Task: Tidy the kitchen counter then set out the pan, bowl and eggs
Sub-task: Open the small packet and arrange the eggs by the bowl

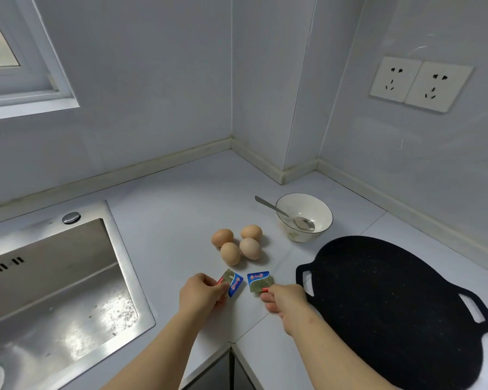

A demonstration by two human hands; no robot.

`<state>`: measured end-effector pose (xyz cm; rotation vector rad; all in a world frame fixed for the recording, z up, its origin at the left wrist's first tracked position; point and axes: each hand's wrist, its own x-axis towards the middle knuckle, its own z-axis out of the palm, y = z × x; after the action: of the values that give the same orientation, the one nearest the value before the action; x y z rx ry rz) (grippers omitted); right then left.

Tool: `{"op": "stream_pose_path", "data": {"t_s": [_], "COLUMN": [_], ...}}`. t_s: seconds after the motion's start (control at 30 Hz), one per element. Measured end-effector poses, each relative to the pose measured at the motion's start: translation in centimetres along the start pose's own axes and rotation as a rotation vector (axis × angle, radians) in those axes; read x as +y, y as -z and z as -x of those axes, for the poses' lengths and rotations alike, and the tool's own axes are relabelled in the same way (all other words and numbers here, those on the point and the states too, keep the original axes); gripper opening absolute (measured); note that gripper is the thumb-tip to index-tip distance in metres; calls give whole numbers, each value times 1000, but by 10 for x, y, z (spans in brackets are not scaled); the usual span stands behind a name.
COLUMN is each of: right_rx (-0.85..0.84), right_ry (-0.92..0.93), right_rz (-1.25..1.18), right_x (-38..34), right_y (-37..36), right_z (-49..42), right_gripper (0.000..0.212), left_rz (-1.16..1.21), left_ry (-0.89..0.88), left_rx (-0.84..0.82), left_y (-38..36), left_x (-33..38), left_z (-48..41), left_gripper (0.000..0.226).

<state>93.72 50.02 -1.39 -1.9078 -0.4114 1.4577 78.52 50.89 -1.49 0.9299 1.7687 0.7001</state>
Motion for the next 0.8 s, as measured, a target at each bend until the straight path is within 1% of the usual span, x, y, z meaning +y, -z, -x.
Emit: {"op": "stream_pose_path", "data": {"t_s": [0.1,0.2,0.3,0.43,0.5,0.6,0.7,0.8], "right_rx": [8,-13,-27,1,-13,-38,-57,-44], "right_ry": [12,28,51,92,102,110,147,187], "right_rz": [35,29,48,44,-1,-71,-123,-159], "right_x": [1,2,3,13,15,6,-13,-34], "right_y": [0,3,6,9,12,20,38,62], "right_z": [-1,2,9,16,25,38,47,54], "right_gripper": [29,30,30,27,23,21,14,9], "left_rz": [22,30,19,94,79,51,75,83], "left_ry": [-18,-68,-128,-74,-75,-144,-223,-280], "left_rx": [20,76,96,77,82,100,48,-77], "left_y": [-1,-3,-4,0,4,7,2,-17], "left_x": [-1,-6,-11,-10,-4,12,37,66], "left_z": [2,6,12,21,25,29,38,49], "left_gripper": [15,14,14,19,17,14,3,7]}}
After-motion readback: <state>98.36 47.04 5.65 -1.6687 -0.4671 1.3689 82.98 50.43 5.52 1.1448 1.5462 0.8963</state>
